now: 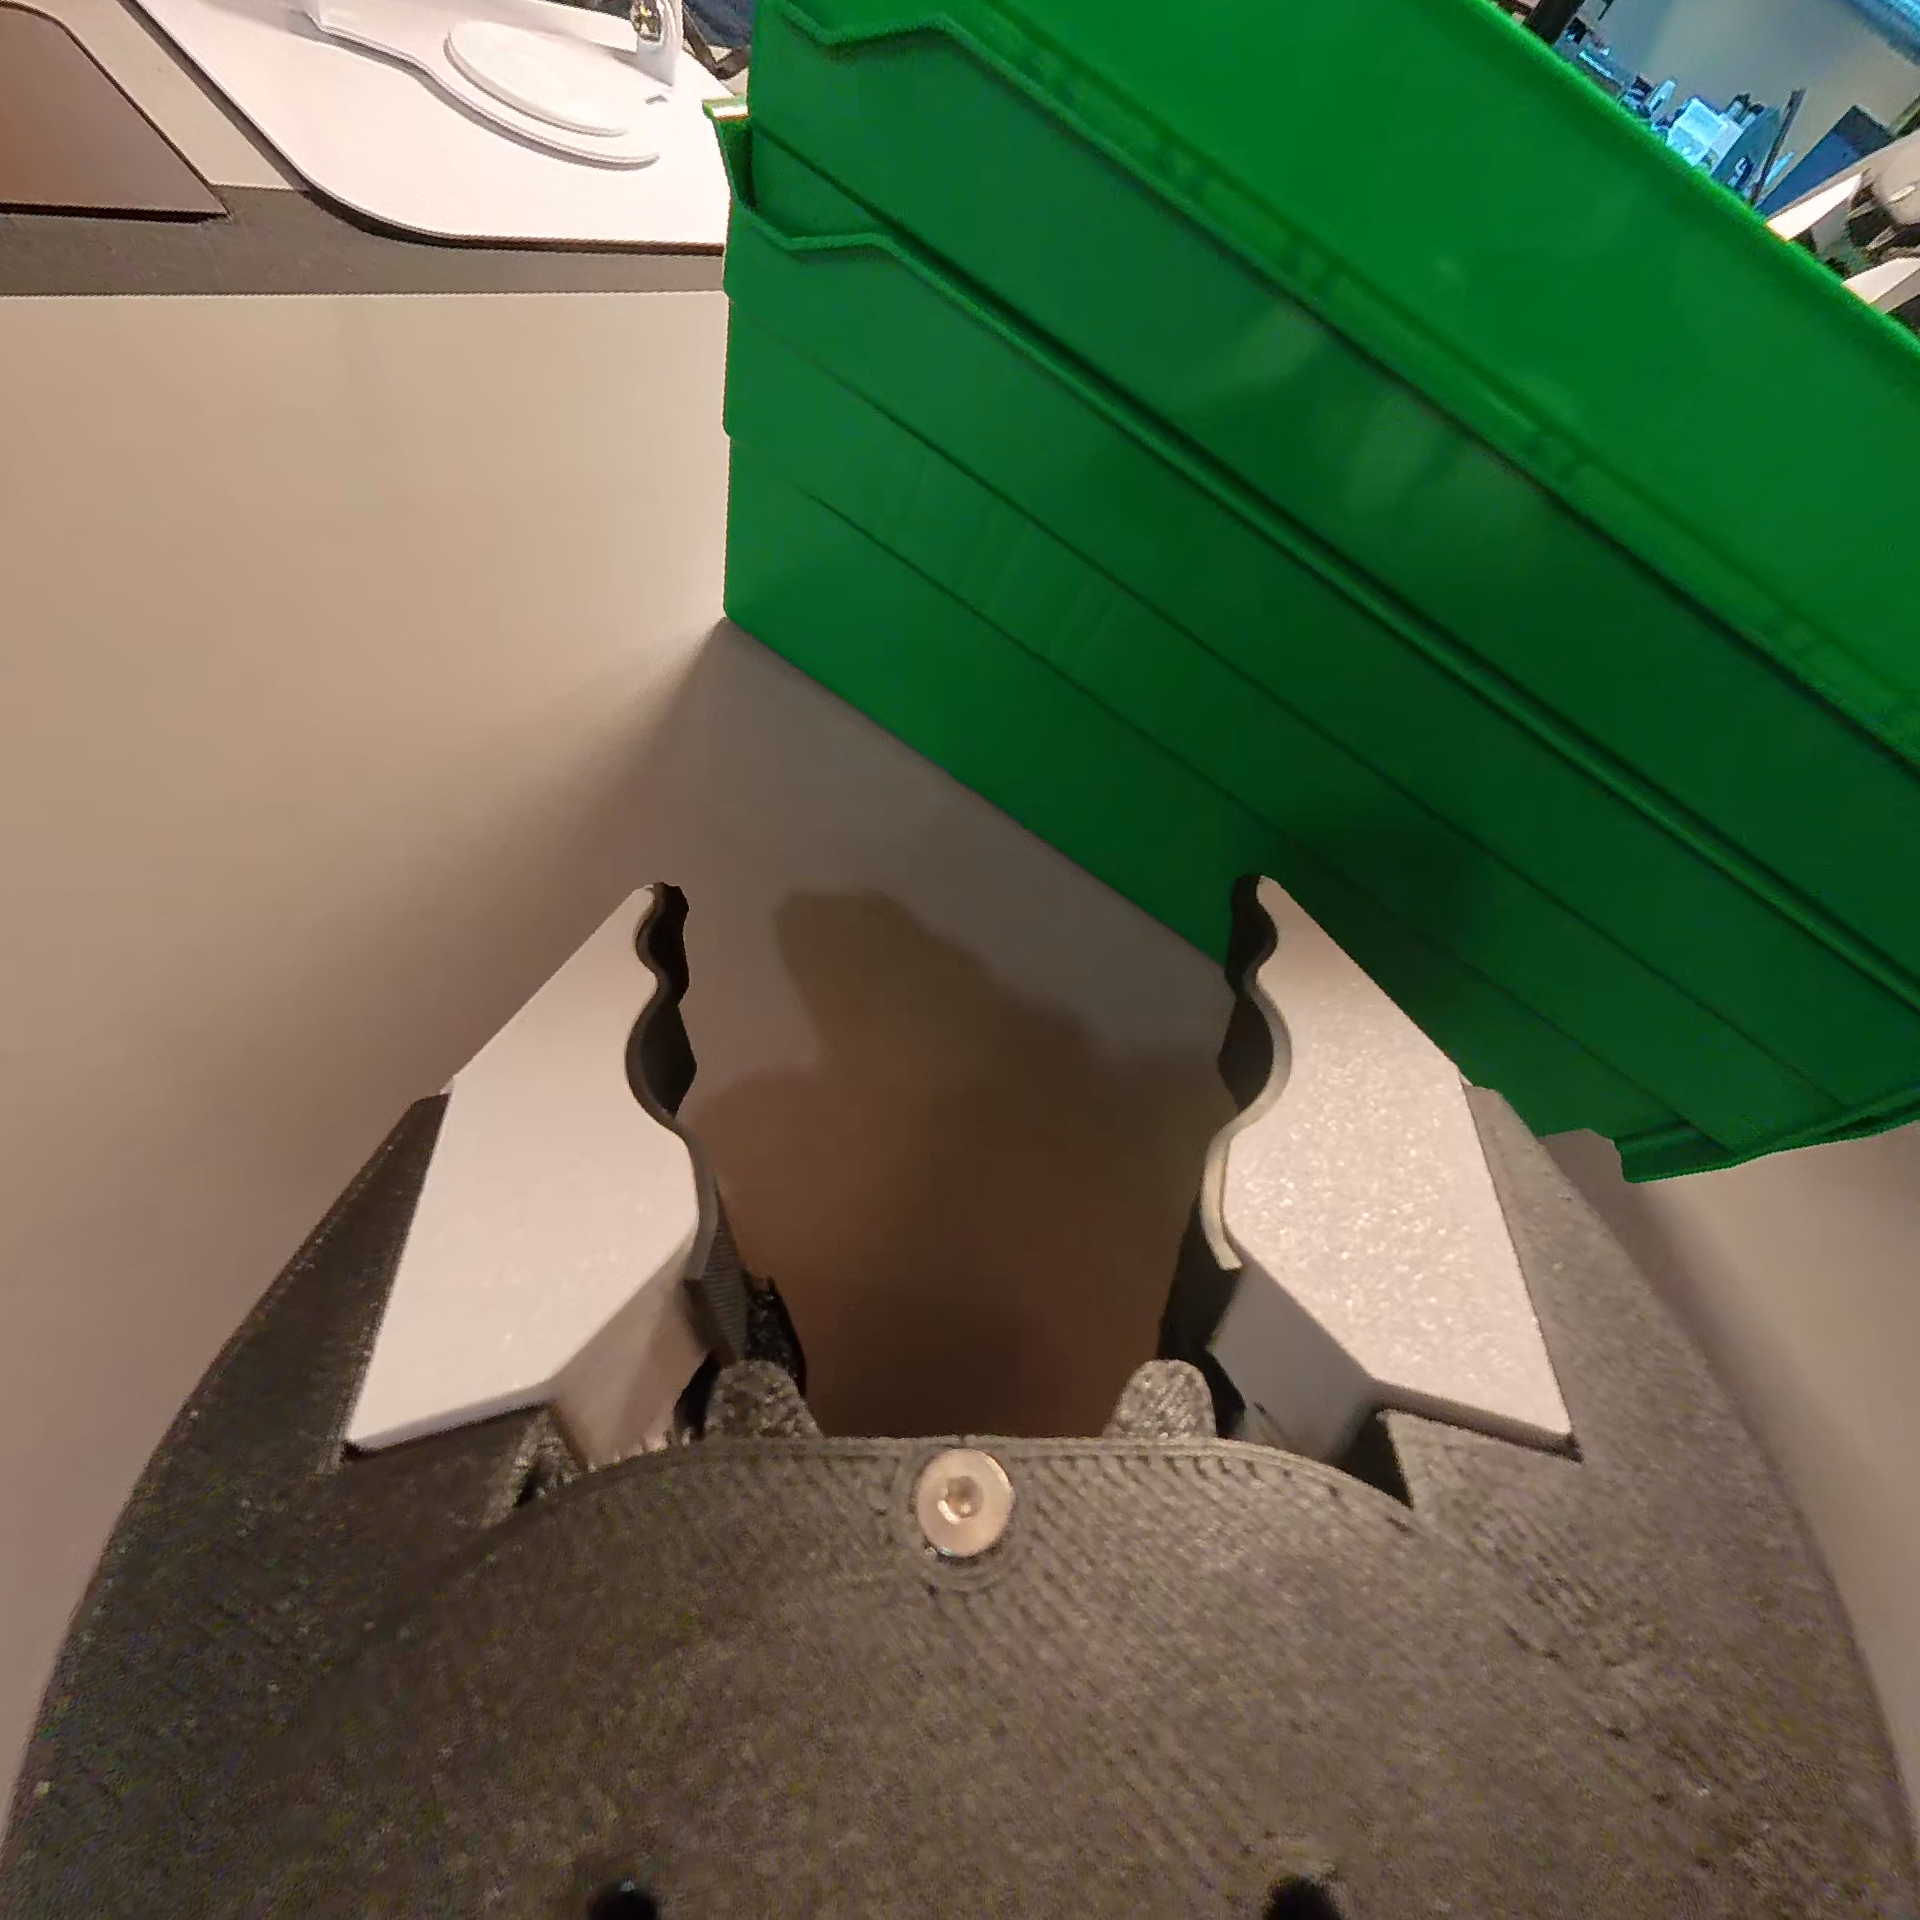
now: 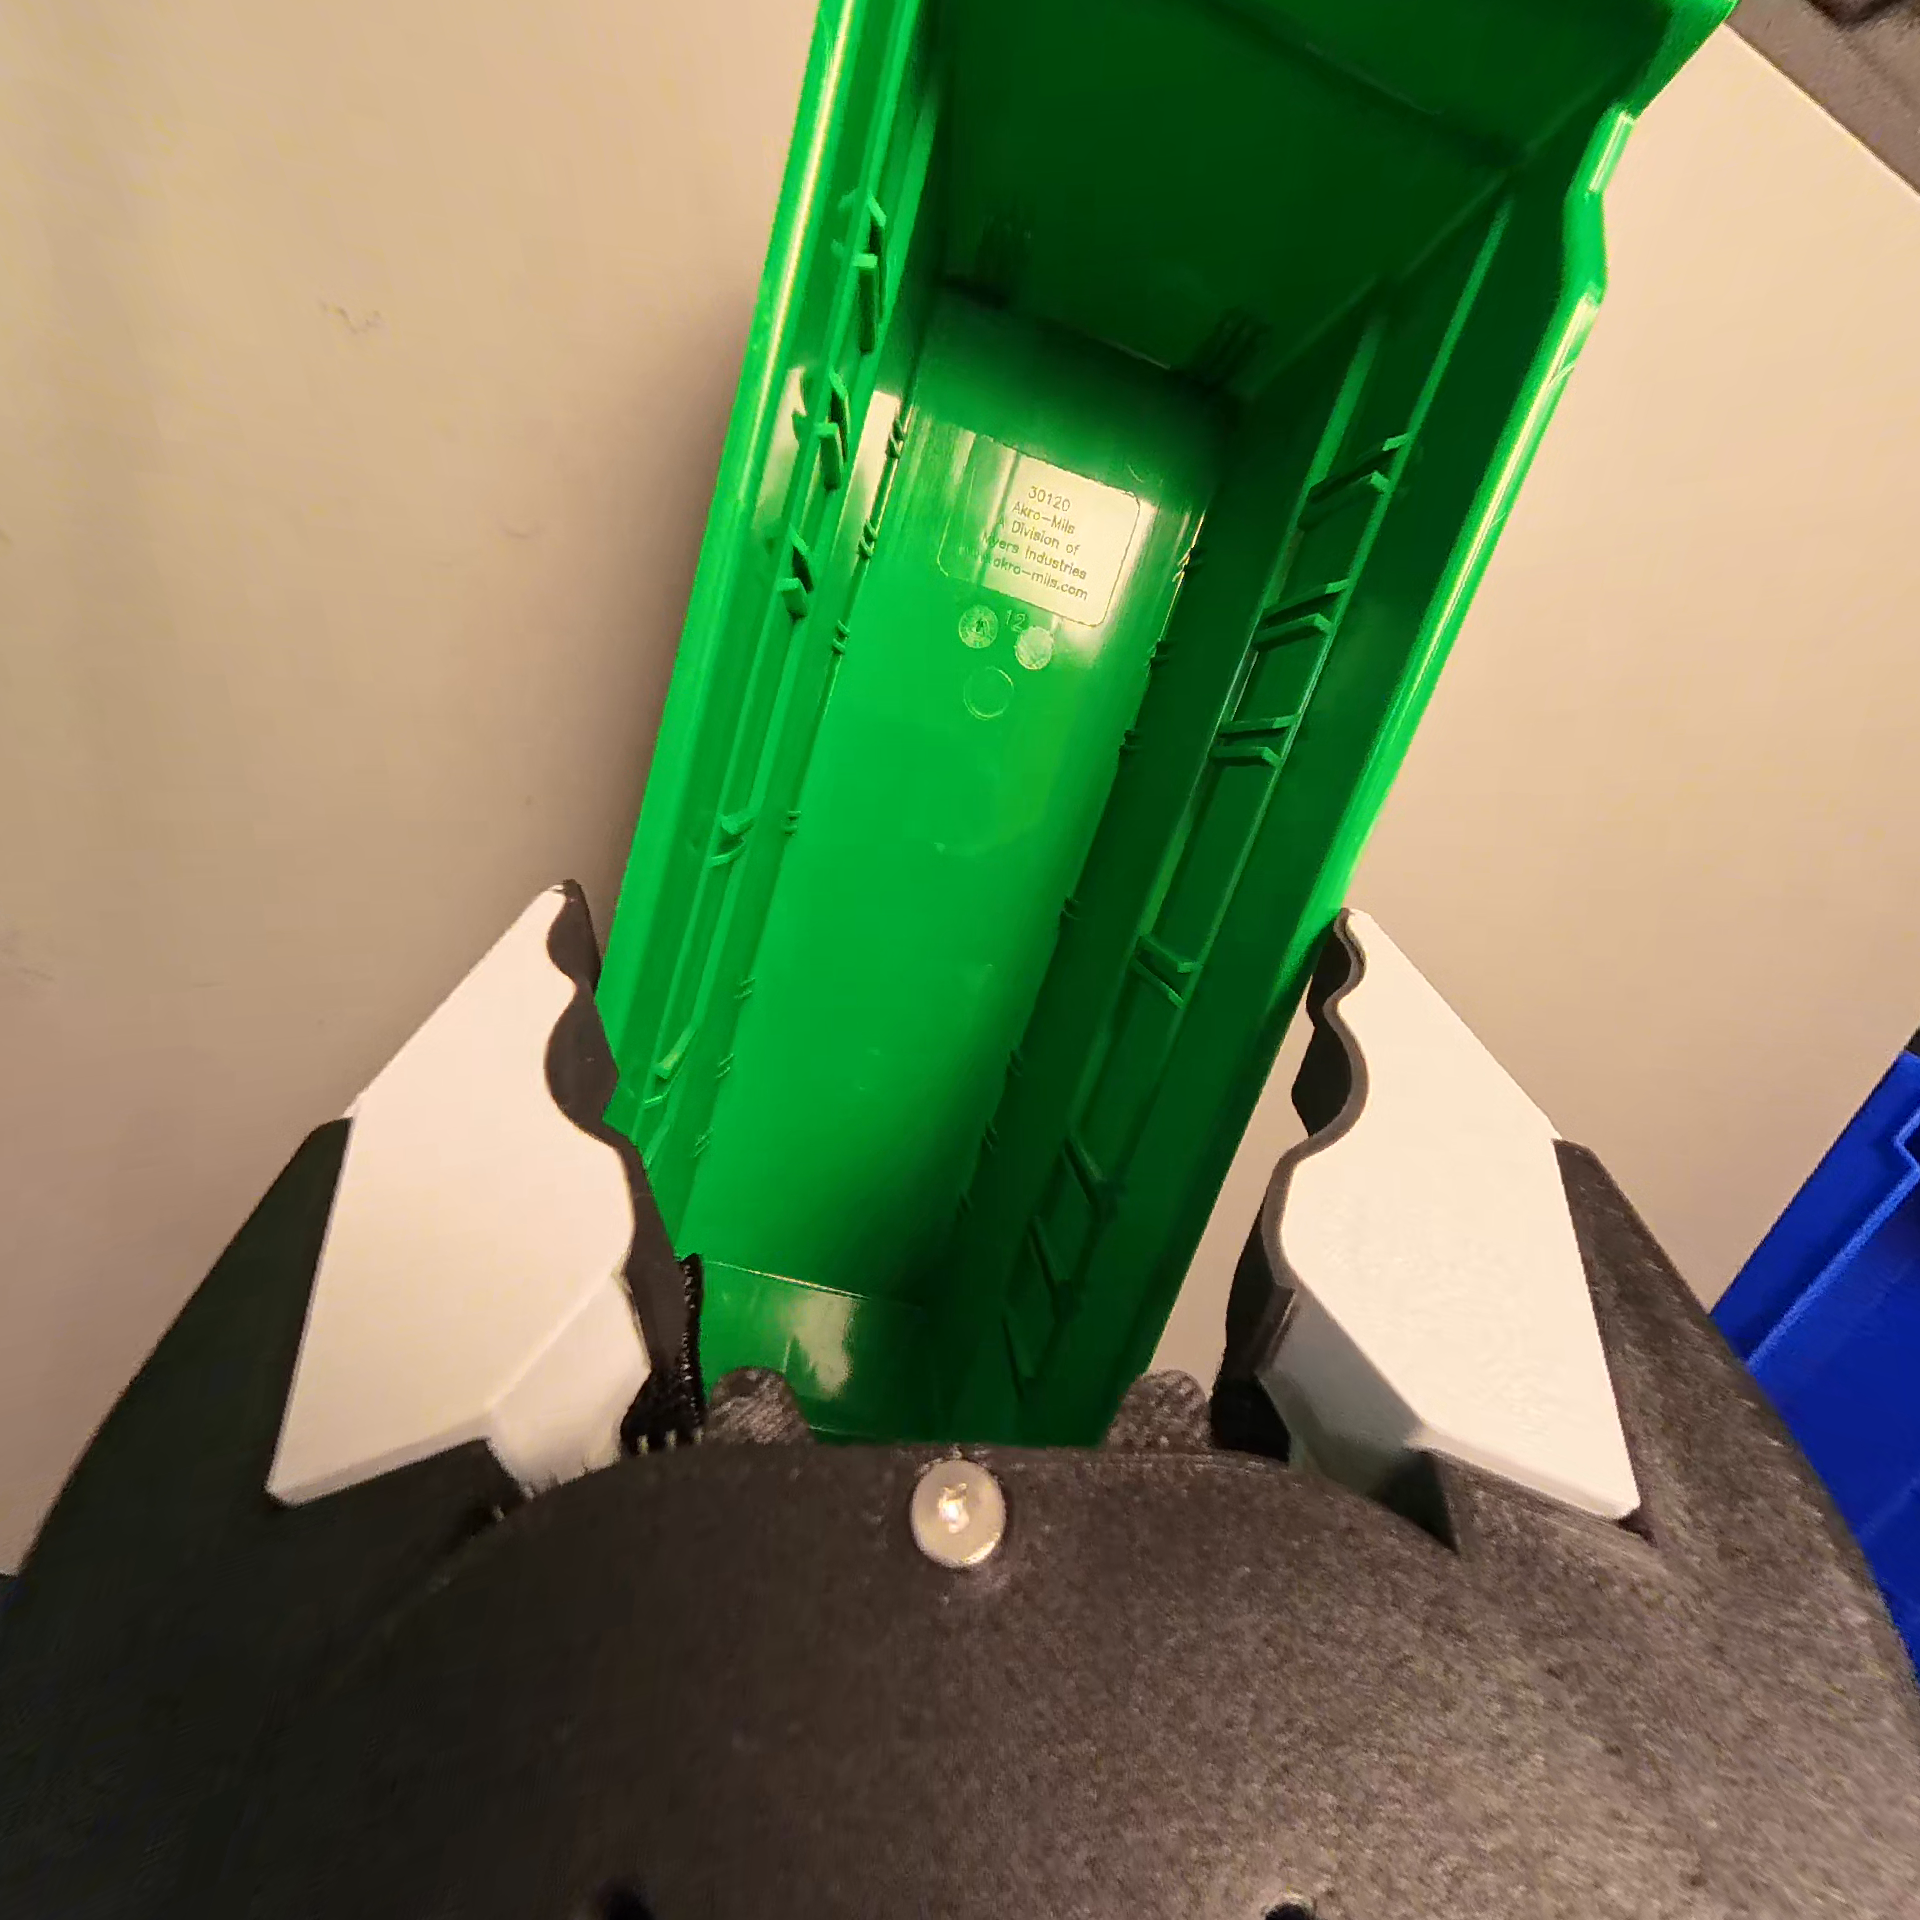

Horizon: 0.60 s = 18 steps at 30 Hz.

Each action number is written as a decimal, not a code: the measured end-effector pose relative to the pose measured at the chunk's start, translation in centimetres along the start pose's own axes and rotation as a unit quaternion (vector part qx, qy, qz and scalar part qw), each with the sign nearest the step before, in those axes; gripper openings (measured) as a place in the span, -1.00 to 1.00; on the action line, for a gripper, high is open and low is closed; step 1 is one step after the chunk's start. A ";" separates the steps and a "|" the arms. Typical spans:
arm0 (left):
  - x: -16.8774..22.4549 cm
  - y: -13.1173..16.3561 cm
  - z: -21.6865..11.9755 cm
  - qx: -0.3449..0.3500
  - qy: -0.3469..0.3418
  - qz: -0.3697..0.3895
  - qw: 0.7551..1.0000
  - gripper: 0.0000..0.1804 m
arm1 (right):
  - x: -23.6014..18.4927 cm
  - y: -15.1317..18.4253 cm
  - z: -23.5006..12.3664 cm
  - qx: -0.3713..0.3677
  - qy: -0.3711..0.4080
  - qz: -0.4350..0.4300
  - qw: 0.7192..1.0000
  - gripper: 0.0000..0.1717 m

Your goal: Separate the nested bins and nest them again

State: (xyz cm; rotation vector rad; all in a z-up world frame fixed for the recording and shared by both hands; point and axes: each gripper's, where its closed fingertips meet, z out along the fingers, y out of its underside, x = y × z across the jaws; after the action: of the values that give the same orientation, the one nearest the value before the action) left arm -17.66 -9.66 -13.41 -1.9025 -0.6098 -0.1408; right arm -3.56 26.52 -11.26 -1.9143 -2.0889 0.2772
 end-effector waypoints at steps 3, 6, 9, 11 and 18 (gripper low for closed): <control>0.1 0.1 0.1 -0.003 -0.002 0.004 1.000 0.15 | 0.1 0.0 0.0 0.002 -0.007 0.004 1.000 0.55; 0.1 0.2 0.1 -0.006 -0.004 0.008 1.000 0.15 | 0.2 -0.1 -0.3 0.004 -0.004 0.000 1.000 0.36; 0.1 0.1 0.1 -0.004 -0.003 0.005 1.000 0.14 | 0.2 -0.2 -0.5 -0.003 -0.006 -0.003 1.000 0.26; 0.0 0.1 0.1 -0.003 -0.002 0.002 1.000 0.14 | 0.1 -0.4 -0.7 0.000 -0.013 -0.004 1.000 0.25; -0.1 0.1 0.0 -0.002 -0.001 -0.003 1.000 0.13 | -1.6 -3.3 -4.6 0.053 -0.034 -0.012 0.998 0.24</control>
State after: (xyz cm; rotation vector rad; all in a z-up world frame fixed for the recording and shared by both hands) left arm -17.71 -9.67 -13.49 -1.9044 -0.6161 -0.1437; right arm -4.96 24.36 -5.98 -1.8416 -2.0942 0.4432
